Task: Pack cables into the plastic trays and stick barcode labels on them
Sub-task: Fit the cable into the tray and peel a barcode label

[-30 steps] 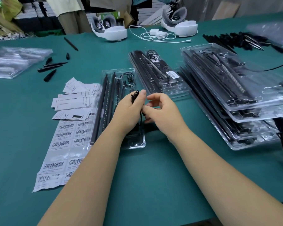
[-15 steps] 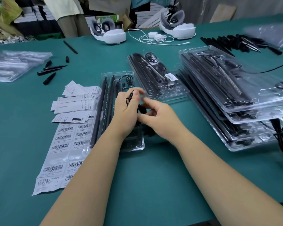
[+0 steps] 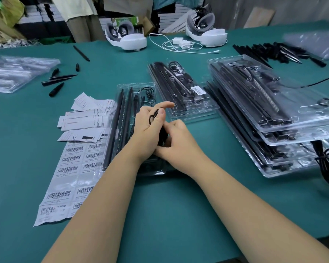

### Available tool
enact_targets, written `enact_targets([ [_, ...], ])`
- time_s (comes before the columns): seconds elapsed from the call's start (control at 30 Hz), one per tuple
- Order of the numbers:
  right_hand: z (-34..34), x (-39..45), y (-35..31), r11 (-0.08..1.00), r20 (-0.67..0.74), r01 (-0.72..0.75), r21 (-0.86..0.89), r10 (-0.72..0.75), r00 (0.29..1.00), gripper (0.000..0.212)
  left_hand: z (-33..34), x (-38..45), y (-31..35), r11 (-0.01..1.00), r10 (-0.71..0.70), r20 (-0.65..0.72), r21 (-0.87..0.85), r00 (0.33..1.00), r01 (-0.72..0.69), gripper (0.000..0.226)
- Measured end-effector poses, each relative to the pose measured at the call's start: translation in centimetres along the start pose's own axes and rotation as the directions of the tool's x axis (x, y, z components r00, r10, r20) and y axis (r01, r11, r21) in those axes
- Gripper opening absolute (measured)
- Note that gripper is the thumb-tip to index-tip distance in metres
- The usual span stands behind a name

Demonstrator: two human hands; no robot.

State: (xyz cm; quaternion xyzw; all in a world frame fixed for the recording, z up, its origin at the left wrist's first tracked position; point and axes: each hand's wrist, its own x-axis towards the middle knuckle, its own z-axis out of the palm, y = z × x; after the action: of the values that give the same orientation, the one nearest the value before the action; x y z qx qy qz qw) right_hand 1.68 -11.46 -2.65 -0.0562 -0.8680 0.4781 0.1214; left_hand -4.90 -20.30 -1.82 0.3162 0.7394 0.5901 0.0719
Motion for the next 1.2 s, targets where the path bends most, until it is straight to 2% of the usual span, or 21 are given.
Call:
enact_targets([
  [0.17,0.4,0.2,0.5,0.999,-0.106,-0.006,0.045,0.01,0.994,0.01,0.1,-0.2,0.0,0.993,-0.002,0.053,0.116,0.999,-0.004,0.031],
  [0.23,0.5,0.4,0.8,0.997,-0.123,-0.011,0.082,0.021,0.992,0.011,0.3,-0.2,-0.1,0.992,-0.005,0.062,0.123,0.998,-0.003,0.026],
  [0.33,0.4,1.0,1.0,0.982,-0.148,-0.058,0.182,0.085,0.985,0.013,0.5,0.3,0.0,0.975,0.011,0.077,0.22,0.997,-0.027,0.021],
  [0.37,0.2,1.2,1.0,0.968,-0.143,-0.064,0.243,0.101,0.984,0.012,0.3,0.5,0.0,0.977,0.024,0.125,0.208,0.992,-0.049,0.025],
  [0.43,0.1,1.2,1.1,0.939,-0.126,-0.07,0.337,0.119,0.985,0.02,-0.3,0.7,0.0,0.995,0.045,0.199,0.077,0.979,-0.061,0.03],
  [0.5,0.0,1.3,1.1,0.932,-0.116,-0.091,0.35,0.14,0.983,0.027,-0.9,0.7,-0.1,0.999,0.038,0.189,-0.003,0.981,-0.038,0.021],
  [0.6,-0.1,1.5,1.0,0.905,-0.084,-0.158,0.395,0.206,0.975,0.025,-1.3,0.6,-0.2,0.998,0.039,0.226,-0.05,0.973,-0.029,0.012],
  [0.73,-0.2,1.5,1.1,0.874,-0.04,-0.171,0.455,0.212,0.976,0.027,-1.8,0.8,-0.1,0.997,-0.05,0.235,-0.05,0.971,0.064,0.018],
  [0.83,-0.1,1.5,1.1,0.942,-0.05,-0.093,0.324,0.115,0.992,0.017,-1.1,0.7,0.4,0.998,-0.006,0.25,-0.055,0.968,0.021,0.025],
  [0.9,0.2,1.4,1.1,0.972,-0.071,-0.056,0.229,0.074,0.995,0.024,-0.4,0.6,0.7,0.997,0.047,0.247,0.042,0.968,-0.059,0.044],
  [0.97,0.4,1.4,1.0,0.98,-0.081,0.003,0.201,0.014,0.997,0.024,0.0,0.8,0.5,0.981,0.031,0.205,0.183,0.978,-0.07,0.059],
  [1.03,0.7,1.9,0.9,0.988,-0.034,0.007,0.153,-0.002,0.999,0.026,0.0,0.8,0.2,0.965,0.02,0.185,0.255,0.983,-0.067,0.069],
  [1.1,0.9,2.4,1.0,0.998,0.056,-0.057,-0.025,0.059,0.997,0.026,0.1,0.4,0.2,0.961,0.008,0.176,0.271,0.984,-0.056,0.06],
  [1.17,0.9,2.4,1.3,0.971,0.068,-0.009,-0.238,0.026,0.997,0.031,0.2,0.4,0.1,0.964,0.014,0.131,0.263,0.991,-0.048,0.037],
  [1.2,0.8,2.3,1.4,0.968,0.057,0.027,-0.25,-0.013,0.998,0.035,0.2,0.5,0.0,0.965,0.022,0.1,0.257,0.995,-0.047,0.031],
])
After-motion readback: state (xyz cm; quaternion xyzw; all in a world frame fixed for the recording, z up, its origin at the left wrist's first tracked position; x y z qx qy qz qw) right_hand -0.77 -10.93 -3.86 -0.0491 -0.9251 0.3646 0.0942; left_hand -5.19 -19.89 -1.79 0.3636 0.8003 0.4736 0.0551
